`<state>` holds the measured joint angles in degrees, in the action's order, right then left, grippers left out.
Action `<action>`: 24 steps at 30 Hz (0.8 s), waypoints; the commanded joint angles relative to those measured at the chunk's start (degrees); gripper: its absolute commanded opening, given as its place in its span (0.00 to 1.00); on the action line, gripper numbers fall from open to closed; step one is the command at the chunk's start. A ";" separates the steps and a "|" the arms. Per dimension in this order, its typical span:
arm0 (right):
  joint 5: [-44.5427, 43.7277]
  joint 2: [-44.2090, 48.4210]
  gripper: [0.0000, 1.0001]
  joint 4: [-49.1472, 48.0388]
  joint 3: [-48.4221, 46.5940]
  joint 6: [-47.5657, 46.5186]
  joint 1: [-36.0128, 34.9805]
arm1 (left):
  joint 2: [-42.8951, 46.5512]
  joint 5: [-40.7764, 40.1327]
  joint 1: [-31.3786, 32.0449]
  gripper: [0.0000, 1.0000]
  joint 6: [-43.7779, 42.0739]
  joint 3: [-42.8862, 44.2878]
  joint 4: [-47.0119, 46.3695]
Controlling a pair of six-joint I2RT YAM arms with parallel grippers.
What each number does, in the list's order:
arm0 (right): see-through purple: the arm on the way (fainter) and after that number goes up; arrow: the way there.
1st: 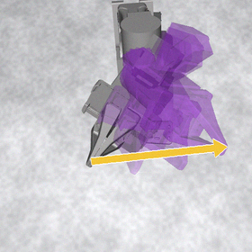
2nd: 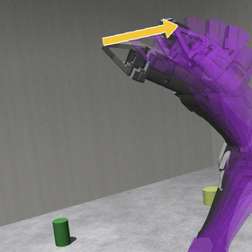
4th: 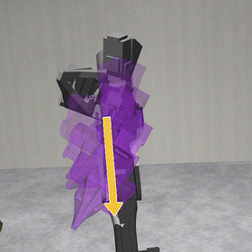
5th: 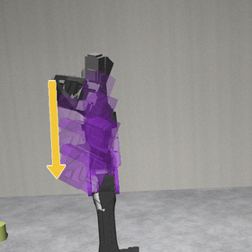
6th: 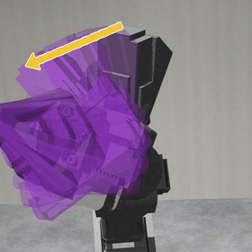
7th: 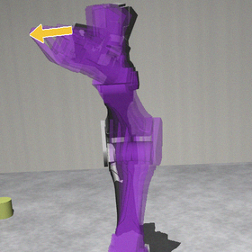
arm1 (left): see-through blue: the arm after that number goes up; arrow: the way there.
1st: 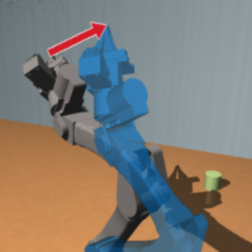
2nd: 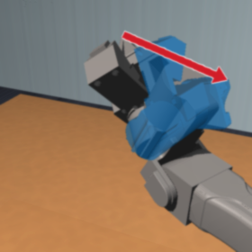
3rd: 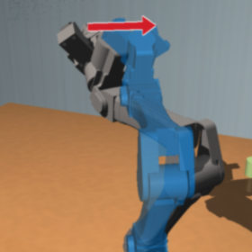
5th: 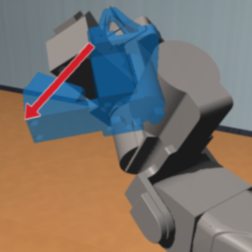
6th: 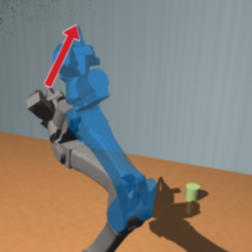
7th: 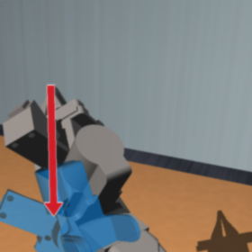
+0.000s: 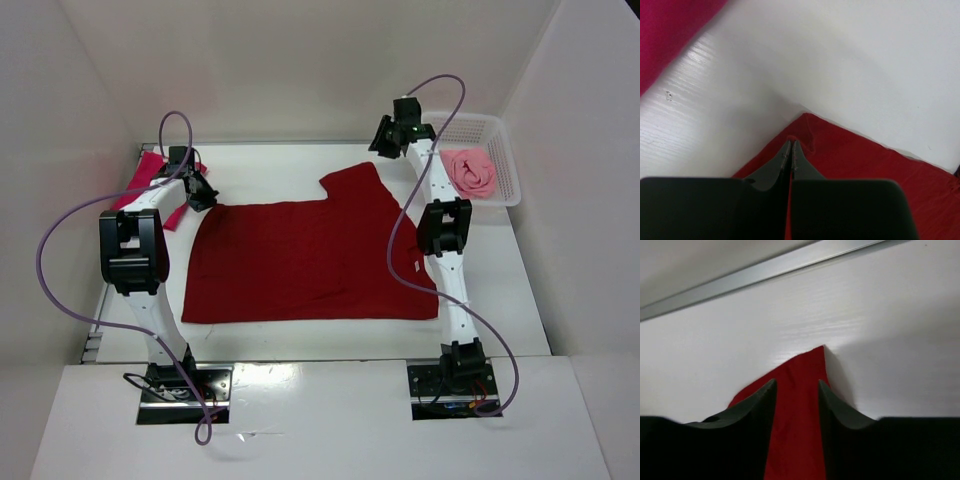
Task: Fold and stack the t-shirts
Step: Grap the side of the flattened tshirt furthest away from the robot with both arms
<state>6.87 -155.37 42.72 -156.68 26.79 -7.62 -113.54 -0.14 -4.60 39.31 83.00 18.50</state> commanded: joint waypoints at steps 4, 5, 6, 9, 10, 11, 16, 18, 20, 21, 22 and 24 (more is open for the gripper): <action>0.77 -5.98 0.52 -3.08 -5.47 1.34 0.67 | -1.34 -0.39 0.12 0.00 -0.20 2.87 -0.13; 1.29 -6.52 0.52 -3.08 -5.48 1.34 0.67 | -1.86 -0.39 0.12 0.00 -0.20 3.39 -0.13; 1.30 -7.05 0.52 -2.47 -5.48 1.34 0.67 | -1.86 -0.39 0.12 0.00 -0.20 3.39 -0.13; 2.52 -8.36 0.54 -2.47 -4.95 1.34 0.15 | -2.39 -0.39 0.64 0.00 -0.20 3.39 -0.13; 2.53 -8.37 0.55 -2.99 -4.95 1.86 0.15 | -2.39 -0.39 0.65 0.00 -0.20 3.92 -0.13; 2.53 -8.98 0.55 -2.99 -4.95 1.87 0.15 | -2.39 -0.39 0.65 0.00 -0.20 3.92 -0.13; 3.06 -10.30 0.55 -4.22 -5.48 3.62 -0.38 | -2.39 -0.39 0.65 0.00 -0.20 3.92 -0.13; 3.58 -10.83 0.47 -5.01 -5.48 4.15 -0.91 | -2.39 -0.39 0.65 0.00 -0.20 3.92 0.39; 4.11 -12.14 0.40 -5.01 -6.27 5.38 -0.91 | -2.39 -0.39 0.65 0.00 -0.20 3.92 0.39; 4.11 -12.15 0.36 -5.62 -6.79 5.38 -0.91 | -2.39 -0.39 0.65 0.00 -0.20 3.92 0.39; 4.72 -12.15 0.33 -5.63 -6.80 5.99 -0.91 | -2.39 -0.91 0.65 0.00 -0.20 3.92 0.39; 4.03 -12.15 0.27 -5.63 -7.41 6.52 -0.91 | -2.39 -0.91 0.65 0.00 -0.20 3.92 0.39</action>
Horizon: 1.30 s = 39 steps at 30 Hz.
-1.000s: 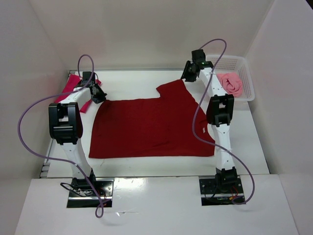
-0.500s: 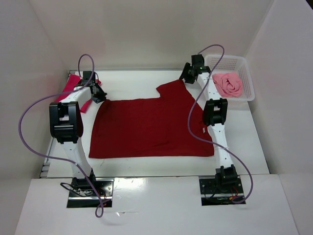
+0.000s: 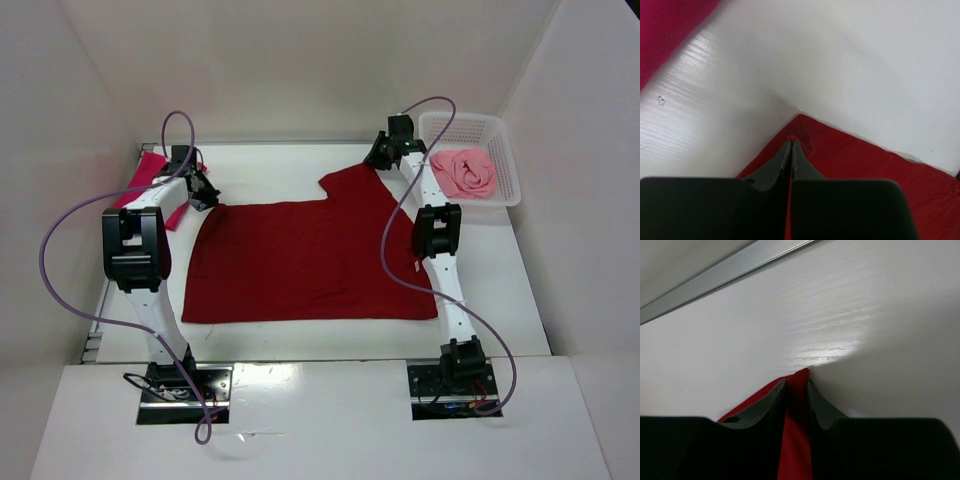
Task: Fold and stack the t-shirts
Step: Grap the side of the flattened tshirt furthest away from the robot with both arms, then fold the other side of the tshirt into a rectangle
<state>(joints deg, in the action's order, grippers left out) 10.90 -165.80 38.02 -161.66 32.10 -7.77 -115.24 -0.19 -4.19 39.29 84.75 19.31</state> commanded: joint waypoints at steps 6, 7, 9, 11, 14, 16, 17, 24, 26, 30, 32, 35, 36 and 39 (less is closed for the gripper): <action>-0.61 -0.59 0.07 -1.11 -4.27 1.21 -0.76 | -0.69 -0.87 0.23 0.00 -0.18 1.65 -0.41; -0.61 0.03 0.04 -0.58 -5.06 1.21 -0.76 | -0.69 -0.87 0.23 0.00 -0.18 1.65 -0.41; -0.61 3.27 0.00 1.43 -5.59 -0.62 -0.76 | -0.16 -0.87 0.23 0.00 -0.18 1.65 -0.41; -0.09 6.70 0.00 5.20 -5.59 -3.16 -0.76 | 1.85 -1.39 0.23 0.00 -0.87 1.12 -0.41; 2.10 17.65 0.00 10.14 -0.43 -5.82 0.99 | 4.49 -1.40 0.23 0.00 -1.49 0.42 -0.41; 5.69 22.95 0.00 8.49 11.46 -6.52 2.14 | 5.63 -1.40 -0.38 0.00 -2.02 -1.42 -1.02; 6.67 25.76 0.00 6.99 16.51 -6.52 2.84 | 6.16 -0.79 -0.38 0.00 -2.02 -1.43 -1.03; 8.35 40.89 0.00 -4.61 49.74 -5.73 4.69 | 9.94 1.85 -0.91 0.00 -2.02 -5.46 -1.03; 8.35 44.49 0.00 -5.24 52.93 -5.73 4.69 | 11.35 2.73 -2.14 0.00 -2.02 -6.61 -0.42; 5.99 54.33 0.00 -8.92 68.01 -5.73 4.69 | 16.78 5.37 -3.64 0.00 -2.02 -11.26 0.11; 4.75 61.10 0.00 -9.62 75.48 -5.20 4.69 | 18.73 6.07 -4.95 0.00 -2.02 -14.25 0.64; 4.75 68.83 0.00 -10.42 84.71 -3.89 4.69 | 22.25 8.97 -6.62 0.00 -2.02 -18.21 2.04; 4.75 70.59 0.00 -10.42 87.02 -3.01 4.17 | 23.82 10.45 -6.62 0.00 -2.02 -19.09 2.57; 2.13 77.63 0.00 -11.04 95.38 -2.21 4.17 | 26.28 12.22 -8.37 0.00 -2.02 -22.59 3.19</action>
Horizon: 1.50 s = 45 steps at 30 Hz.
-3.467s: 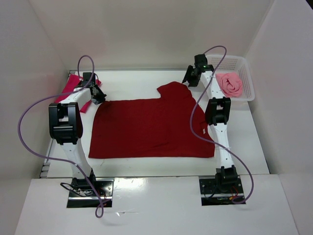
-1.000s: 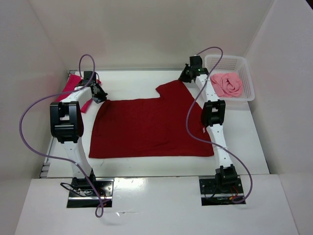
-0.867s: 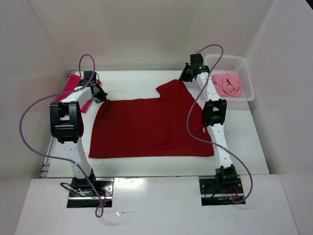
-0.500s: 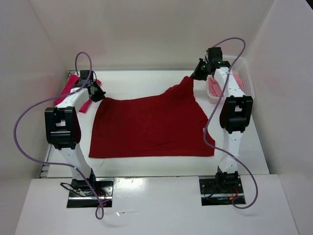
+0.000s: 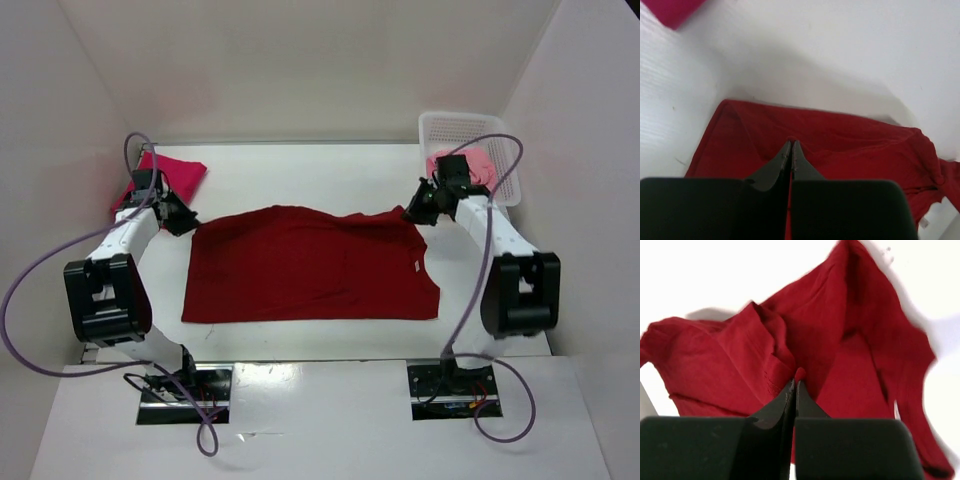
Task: Fold and stack the t-shirts
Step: Fold the other side of the tshirt into a rectangle
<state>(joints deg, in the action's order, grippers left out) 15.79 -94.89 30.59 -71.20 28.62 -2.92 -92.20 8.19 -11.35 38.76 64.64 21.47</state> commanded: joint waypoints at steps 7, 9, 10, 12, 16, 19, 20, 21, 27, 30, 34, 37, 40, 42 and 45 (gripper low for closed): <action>-4.81 17.80 0.03 2.89 17.48 3.89 -0.16 | 4.58 14.49 -8.16 0.00 0.52 -9.01 -0.38; -3.23 20.35 0.03 5.17 19.42 3.90 1.15 | 6.06 13.62 -8.16 0.00 0.52 -9.01 0.14; -2.53 21.06 0.04 5.88 20.91 5.12 1.16 | 6.59 13.00 -8.68 0.00 0.52 -9.01 0.84; -1.65 23.25 0.05 7.81 20.93 6.18 1.16 | 7.74 12.47 -9.29 0.00 0.52 -8.48 1.46; -0.76 25.28 0.05 12.47 22.06 6.80 2.48 | 10.71 10.63 -9.30 0.00 -0.09 -8.39 4.01; -1.29 28.26 0.05 16.25 23.12 8.02 2.48 | 12.48 9.05 -9.91 0.00 -0.09 -10.14 4.63; -1.29 29.05 0.06 17.13 23.12 8.03 2.48 | 12.49 8.43 -9.91 0.00 -0.09 -10.15 4.63; -1.29 30.45 0.09 18.70 23.64 8.55 2.48 | 13.01 8.43 -10.61 0.00 -0.09 -10.85 5.15; -4.89 31.08 0.28 22.76 21.54 8.56 0.72 | 17.04 7.90 -12.90 0.20 0.52 -13.40 6.65; -4.89 31.08 0.40 21.46 20.23 8.03 0.72 | 19.86 6.14 -12.90 0.38 2.02 -13.32 7.35; -6.39 27.85 0.26 15.40 17.59 6.10 -2.24 | 21.62 5.61 -12.21 0.38 3.07 -12.70 7.27; -7.96 21.79 0.00 8.38 16.45 6.10 -7.70 | 21.63 7.09 -9.22 0.38 3.07 -14.71 2.99; -10.61 13.00 0.00 2.05 13.29 5.57 -15.35 | 20.32 7.81 -5.44 0.38 3.69 -16.13 -1.43; -13.75 7.37 0.22 -0.08 10.30 5.57 -19.22 | 16.81 6.94 -1.24 0.38 4.21 -16.13 -2.66; -15.69 1.92 0.55 -3.16 6.96 4.16 -21.69 | 11.53 5.70 2.73 0.38 4.22 -13.94 -3.89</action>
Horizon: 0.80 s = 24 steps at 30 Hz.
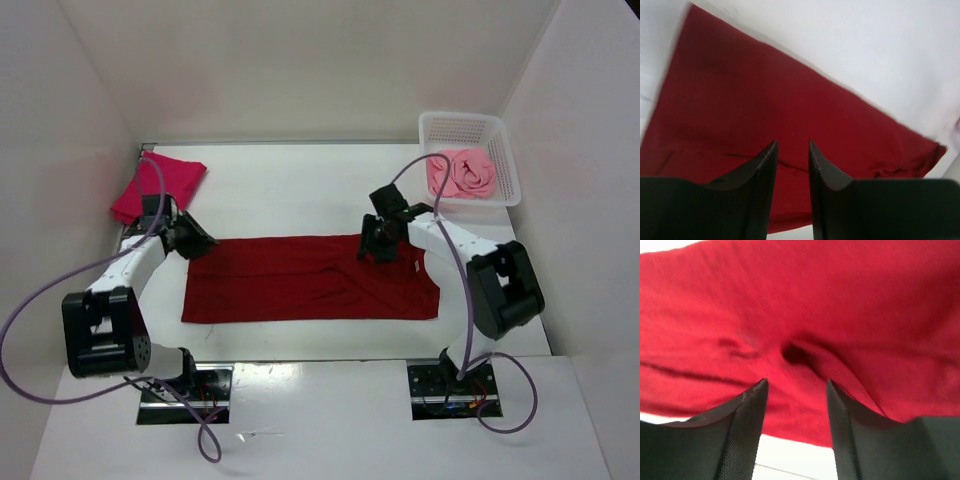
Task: Fold and stack the t-shirts
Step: Fold the other side of the tshirt into a rectangle
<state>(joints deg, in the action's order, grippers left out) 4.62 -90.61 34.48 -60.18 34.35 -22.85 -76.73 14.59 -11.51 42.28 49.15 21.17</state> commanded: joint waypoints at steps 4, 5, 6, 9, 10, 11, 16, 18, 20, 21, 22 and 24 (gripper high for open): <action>-7.44 -6.94 0.60 -7.67 -6.69 -2.80 -3.08 | -7.02 -1.22 8.32 0.36 2.71 1.05 -5.35; -7.44 -7.56 0.60 -7.67 -6.70 -3.49 -3.08 | -7.03 -1.84 9.30 0.35 2.72 1.04 -5.87; -7.44 -8.17 0.60 -7.67 -7.22 -3.50 -3.08 | -7.03 -1.85 10.18 0.35 2.72 0.52 -5.88; -8.31 -9.67 0.60 -7.67 -7.23 -4.03 -3.87 | -7.03 -2.64 12.21 0.35 3.33 -0.54 -5.88; -8.84 -10.55 0.58 -7.67 -7.23 -4.03 -3.87 | -7.03 -2.64 12.82 0.35 3.33 -0.54 -5.88; -8.84 -10.55 0.52 -7.67 -7.23 -4.03 -4.39 | -7.03 -2.64 12.83 0.35 3.86 -0.54 -5.88; -8.23 -10.03 0.20 -5.04 -7.23 -3.50 -5.71 | -7.03 -2.64 13.96 0.35 3.86 -0.54 -5.88; -8.23 -10.03 0.12 -3.55 -7.76 -3.50 -6.24 | -7.03 -2.64 13.97 0.35 3.86 -0.54 -6.49; -7.18 -8.80 0.04 -1.26 -7.76 -3.50 -6.94 | -7.03 -2.64 13.97 0.35 3.86 -0.54 -6.49; -5.87 -8.19 0.03 -0.73 -6.63 -3.50 -7.55 | -7.03 -2.64 13.97 0.35 3.86 -0.54 -6.49; -4.98 -6.61 0.03 -0.21 -6.61 -3.50 -7.56 | -7.03 -2.64 13.97 0.35 3.86 -0.54 -6.49; -2.01 -5.20 0.00 1.37 -4.60 -3.50 -9.40 | -7.03 -2.64 13.97 0.35 3.86 -0.54 -6.49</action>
<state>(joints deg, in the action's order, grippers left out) -0.82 -100.14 32.32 -65.21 30.98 -30.02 -84.38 12.23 2.13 45.43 48.95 16.21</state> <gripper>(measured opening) 0.014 0.358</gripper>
